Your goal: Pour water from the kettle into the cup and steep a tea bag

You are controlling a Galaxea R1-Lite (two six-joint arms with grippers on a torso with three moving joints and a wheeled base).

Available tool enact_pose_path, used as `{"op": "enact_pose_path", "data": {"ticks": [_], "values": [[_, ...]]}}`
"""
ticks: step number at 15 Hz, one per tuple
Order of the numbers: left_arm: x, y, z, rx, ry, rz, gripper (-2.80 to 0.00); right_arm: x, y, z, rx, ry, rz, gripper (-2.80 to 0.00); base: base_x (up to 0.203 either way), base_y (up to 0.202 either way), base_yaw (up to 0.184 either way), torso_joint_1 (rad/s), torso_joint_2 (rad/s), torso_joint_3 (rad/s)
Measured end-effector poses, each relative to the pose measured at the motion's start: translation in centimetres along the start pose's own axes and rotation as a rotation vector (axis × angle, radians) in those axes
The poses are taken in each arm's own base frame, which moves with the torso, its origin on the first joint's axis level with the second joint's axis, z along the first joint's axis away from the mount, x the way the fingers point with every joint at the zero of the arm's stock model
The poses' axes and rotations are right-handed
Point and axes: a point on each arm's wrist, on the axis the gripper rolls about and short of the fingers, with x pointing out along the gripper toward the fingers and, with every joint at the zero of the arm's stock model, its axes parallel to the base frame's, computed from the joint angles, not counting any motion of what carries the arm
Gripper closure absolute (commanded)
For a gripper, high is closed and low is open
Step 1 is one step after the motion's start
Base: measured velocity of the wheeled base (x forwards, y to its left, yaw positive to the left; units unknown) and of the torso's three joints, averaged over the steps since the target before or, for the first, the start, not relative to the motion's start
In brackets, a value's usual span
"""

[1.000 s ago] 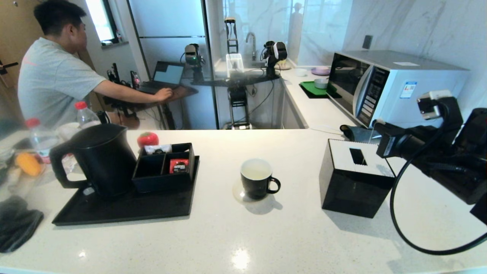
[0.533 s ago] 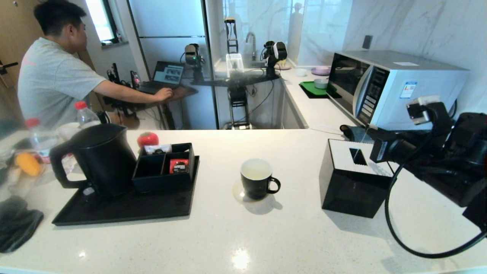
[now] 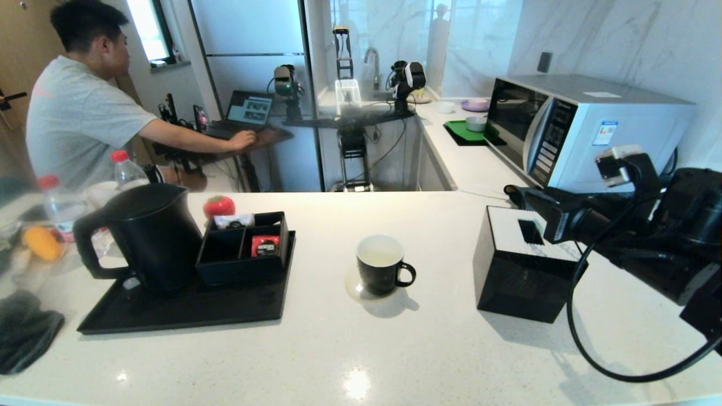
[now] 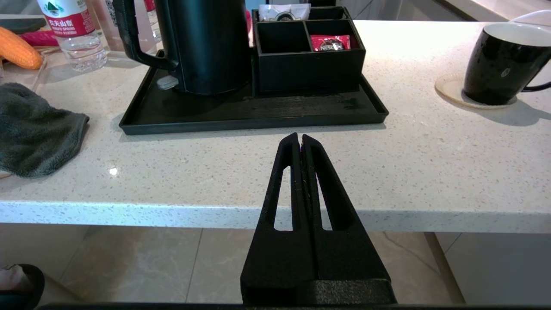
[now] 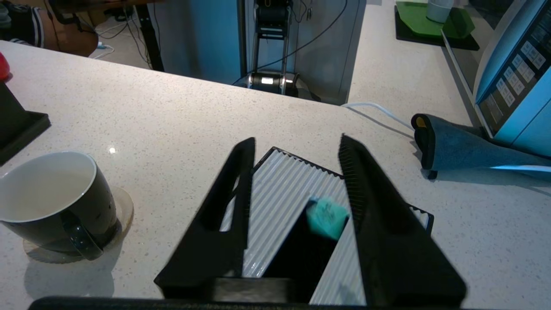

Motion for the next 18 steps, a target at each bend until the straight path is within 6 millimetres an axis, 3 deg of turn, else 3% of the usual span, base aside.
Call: {"op": "enact_pose_path", "data": {"ticks": [5,11,12,18], "values": [[0.0,0.0,0.0,0.0,0.0,0.001,0.0,0.0,-0.8,0.1,-0.016,-0.004,-0.031,-2.8,0.0,0.0,0.0,0.0,0.0,0.0],[0.0,0.0,0.0,-0.001,0.0,0.0,0.0,-1.9,-4.3,2.0,-0.153,-0.069,-0.177,-2.8,0.0,0.0,0.0,0.0,0.0,0.0],[0.0,0.0,0.0,0.0,0.0,0.0,0.0,-2.4,-4.4,2.5,-0.159,-0.096,-0.187,0.0,0.0,0.0,0.0,0.0,0.0,0.0],[0.0,0.0,0.0,0.0,0.0,0.0,0.0,-5.8,-4.3,5.8,-0.176,-0.225,-0.219,0.0,0.0,0.0,0.0,0.0,0.0,0.0]]}}
